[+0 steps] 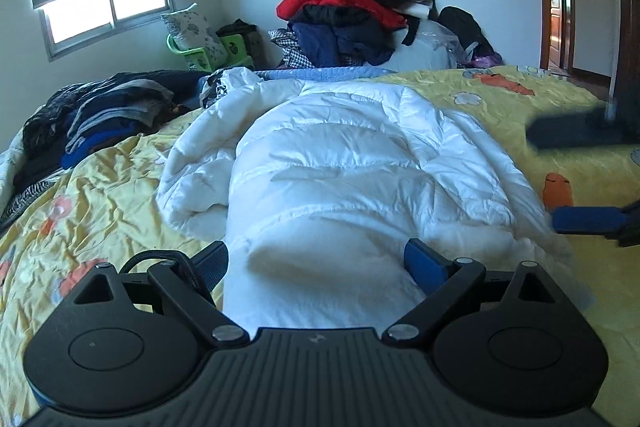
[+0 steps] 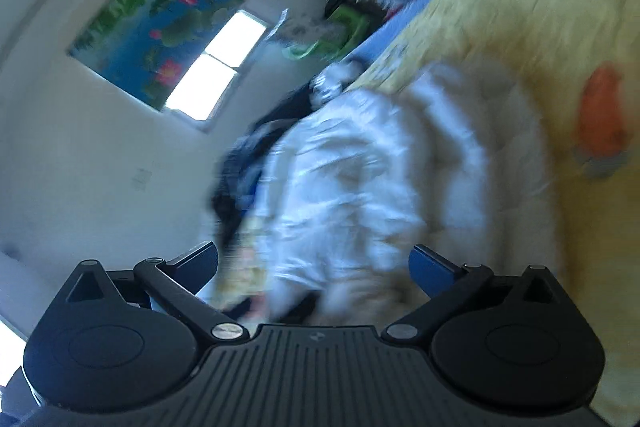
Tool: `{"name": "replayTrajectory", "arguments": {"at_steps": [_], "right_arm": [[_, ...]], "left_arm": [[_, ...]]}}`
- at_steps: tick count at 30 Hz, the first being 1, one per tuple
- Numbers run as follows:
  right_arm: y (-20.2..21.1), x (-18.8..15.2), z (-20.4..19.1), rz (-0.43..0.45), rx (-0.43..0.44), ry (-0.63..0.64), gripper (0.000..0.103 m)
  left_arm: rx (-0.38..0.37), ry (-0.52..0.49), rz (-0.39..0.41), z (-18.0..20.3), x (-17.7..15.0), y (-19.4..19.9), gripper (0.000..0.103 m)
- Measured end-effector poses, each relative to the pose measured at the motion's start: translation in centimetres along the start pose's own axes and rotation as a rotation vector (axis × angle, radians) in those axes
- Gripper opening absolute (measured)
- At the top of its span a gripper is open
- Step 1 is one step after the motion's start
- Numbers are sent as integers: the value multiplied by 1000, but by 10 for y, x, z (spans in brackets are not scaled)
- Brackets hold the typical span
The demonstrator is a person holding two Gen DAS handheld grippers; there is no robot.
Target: Fold small clothes
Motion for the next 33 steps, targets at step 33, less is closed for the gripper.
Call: {"name": "replayTrajectory", "arguments": {"at_steps": [33], "right_arm": [[17, -64, -46, -171, -281, 389, 102]], "left_arm": [[19, 60, -75, -11, -48, 41, 96]]}}
Point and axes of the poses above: each gripper's, at about its wrist camera, not at the fingertips, and y roughly against the way its jaws point, z to its right, x to its top, the point moved 7 cm from there along -y, roughly the way its jaws point, and after that the axes turned 12 degrees about y, right-handed, at the moved point
